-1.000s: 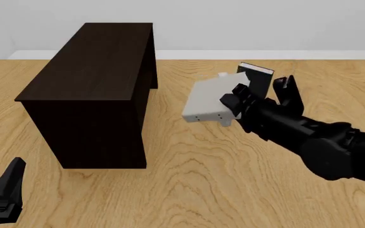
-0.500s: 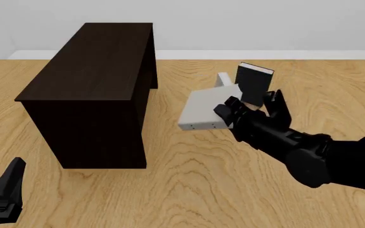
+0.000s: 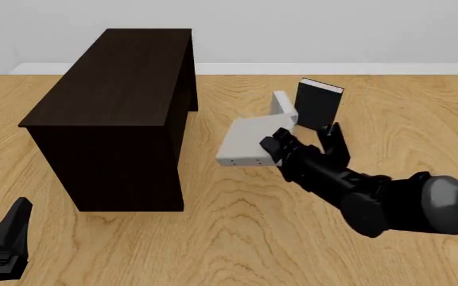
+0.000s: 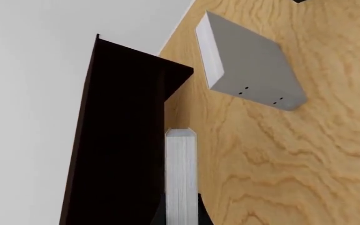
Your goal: Pick up the book on the right and place it under the cabinet shelf.
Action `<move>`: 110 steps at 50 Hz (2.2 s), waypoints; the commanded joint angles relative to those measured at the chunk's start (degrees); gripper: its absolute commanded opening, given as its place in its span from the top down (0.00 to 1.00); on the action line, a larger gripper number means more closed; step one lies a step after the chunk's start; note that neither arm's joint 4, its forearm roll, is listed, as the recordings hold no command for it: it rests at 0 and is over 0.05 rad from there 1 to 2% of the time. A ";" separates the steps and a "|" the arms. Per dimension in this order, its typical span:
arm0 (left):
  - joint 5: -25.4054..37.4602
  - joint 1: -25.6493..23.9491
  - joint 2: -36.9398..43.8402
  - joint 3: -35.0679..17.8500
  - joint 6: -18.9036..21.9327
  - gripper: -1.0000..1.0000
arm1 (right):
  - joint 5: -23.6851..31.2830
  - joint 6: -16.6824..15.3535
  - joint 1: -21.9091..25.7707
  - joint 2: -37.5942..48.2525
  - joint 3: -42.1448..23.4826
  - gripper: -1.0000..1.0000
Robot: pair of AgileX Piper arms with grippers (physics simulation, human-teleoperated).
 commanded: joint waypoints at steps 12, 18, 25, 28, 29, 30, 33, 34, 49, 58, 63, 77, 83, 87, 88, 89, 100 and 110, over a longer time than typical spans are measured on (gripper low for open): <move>0.00 0.00 0.00 0.00 0.00 0.00 | -4.30 2.21 0.81 4.41 -2.16 1.00; 0.00 0.00 0.00 0.00 0.00 0.00 | -5.14 2.25 0.69 6.19 -2.89 1.00; 0.00 0.00 0.00 0.00 0.00 0.00 | -5.98 2.36 1.52 8.05 -3.61 1.00; 0.00 0.00 0.00 0.00 0.00 0.00 | -6.11 2.39 1.77 8.41 -3.87 1.00; 0.00 0.00 0.00 0.00 0.00 0.00 | -6.34 2.57 2.14 8.79 -4.12 1.00; 0.00 0.00 0.00 0.00 0.00 0.00 | -6.27 2.52 2.23 8.73 -4.17 1.00; 0.00 0.00 0.00 0.00 0.00 0.00 | -6.51 2.71 2.68 9.08 -4.50 1.00; 0.00 0.00 0.00 0.00 0.00 0.00 | -6.77 2.83 2.86 9.23 -4.56 1.00; 0.00 0.00 0.00 0.00 0.00 0.00 | -8.44 3.47 3.91 12.44 -6.10 1.00; 0.00 0.00 0.00 0.00 0.00 0.00 | -9.12 4.12 4.60 13.64 -7.35 1.00; 0.00 0.00 0.00 0.00 0.00 0.00 | -9.58 4.48 5.39 14.53 -8.38 1.00; 0.00 0.00 0.00 0.00 0.00 0.00 | -9.72 4.80 6.49 18.00 -11.47 1.00; 0.00 0.00 0.00 0.00 0.00 0.00 | -9.41 4.49 6.59 19.40 -12.69 1.00; 0.00 0.00 0.00 0.00 0.00 0.00 | -9.72 4.66 6.47 20.71 -13.37 1.00; 0.00 0.00 0.00 0.00 0.00 0.00 | -9.74 4.67 6.46 20.92 -13.49 1.00; 0.00 0.00 0.00 0.00 0.00 0.00 | -9.88 4.81 6.47 21.22 -13.59 1.00; 0.00 0.00 0.00 0.00 0.00 0.00 | -10.55 5.09 6.97 23.54 -14.66 1.00; 0.00 0.00 0.00 0.00 0.00 0.00 | -10.22 4.98 6.65 25.34 -16.50 1.00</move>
